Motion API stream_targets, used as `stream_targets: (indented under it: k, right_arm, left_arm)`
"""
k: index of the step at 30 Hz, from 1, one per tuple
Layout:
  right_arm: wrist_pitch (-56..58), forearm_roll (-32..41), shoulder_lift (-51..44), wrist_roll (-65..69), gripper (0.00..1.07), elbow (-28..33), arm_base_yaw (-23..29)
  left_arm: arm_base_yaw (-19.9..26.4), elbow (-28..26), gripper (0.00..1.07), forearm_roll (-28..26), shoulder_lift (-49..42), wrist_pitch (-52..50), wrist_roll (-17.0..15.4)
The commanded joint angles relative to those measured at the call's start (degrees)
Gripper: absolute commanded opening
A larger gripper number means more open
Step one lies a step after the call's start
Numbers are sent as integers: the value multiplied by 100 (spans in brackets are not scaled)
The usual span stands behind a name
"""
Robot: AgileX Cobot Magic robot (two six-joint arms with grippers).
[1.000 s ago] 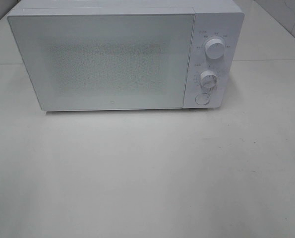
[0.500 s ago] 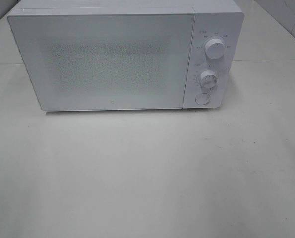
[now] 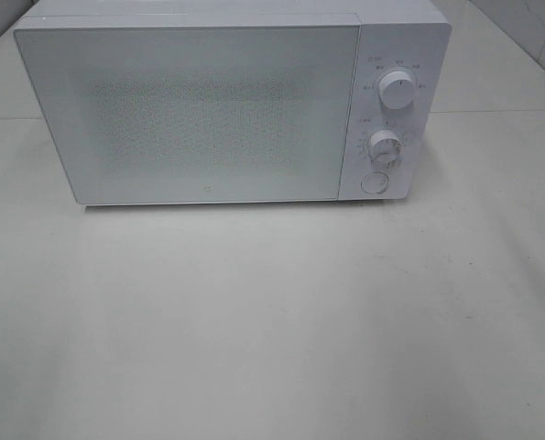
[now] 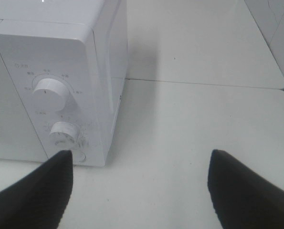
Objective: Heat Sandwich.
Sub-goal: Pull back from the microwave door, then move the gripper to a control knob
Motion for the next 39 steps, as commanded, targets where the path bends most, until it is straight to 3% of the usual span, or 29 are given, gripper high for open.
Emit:
stream_targets:
  k: [1,14,22,25,30,39]
  right_arm:
    - [-779,11,195,52,76,166,-23]
    - [-4022,103,974,52,76,1432,-17]
    - [-5053,550,1558,46,76,1925,69]
    - [-5271,808,1725,-11,76,2011,309]
    - [-5838,1845,2298,-865,76,2103,1381]
    - [-6887,3180,3014,-1180,76,2097,2681]
  left_arm:
    - [11,23,90,-40,-155,-17,-40]
    - [11,23,90,-40,-155,-17,-40]
    - [11,23,90,-40,-155,-17,-40]
    - [11,23,90,-40,-155,-17,-40]
    - [11,23,90,-40,-155,-17,-40]
    - [11,23,90,-40,-155,-17,-40]
